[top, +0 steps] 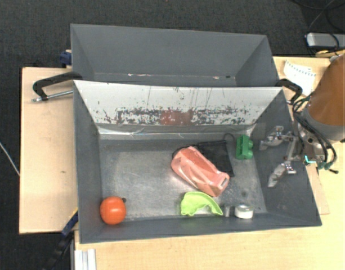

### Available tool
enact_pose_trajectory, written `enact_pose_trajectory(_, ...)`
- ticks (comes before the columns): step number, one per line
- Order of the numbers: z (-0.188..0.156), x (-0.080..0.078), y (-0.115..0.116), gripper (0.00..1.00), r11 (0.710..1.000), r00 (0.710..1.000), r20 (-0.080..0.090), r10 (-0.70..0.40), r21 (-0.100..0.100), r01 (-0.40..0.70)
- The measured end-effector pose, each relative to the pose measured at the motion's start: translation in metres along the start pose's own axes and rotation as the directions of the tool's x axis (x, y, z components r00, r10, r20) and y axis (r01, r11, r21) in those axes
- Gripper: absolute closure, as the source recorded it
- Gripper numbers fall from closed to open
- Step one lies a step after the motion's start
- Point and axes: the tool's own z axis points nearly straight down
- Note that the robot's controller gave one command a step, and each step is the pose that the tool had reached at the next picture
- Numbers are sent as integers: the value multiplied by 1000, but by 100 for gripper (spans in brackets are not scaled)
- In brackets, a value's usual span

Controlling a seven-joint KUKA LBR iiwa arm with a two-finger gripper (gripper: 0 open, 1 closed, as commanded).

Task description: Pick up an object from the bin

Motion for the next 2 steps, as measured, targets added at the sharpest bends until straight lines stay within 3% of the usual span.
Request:
enact_pose_trajectory(1, -4, -2, 1, 0, 1000, 1000, 8, -3, 2, 3)
enact_pose_trajectory(2, 1, -3, 10, 0, 995, 995, 10, 99, 2, -100)
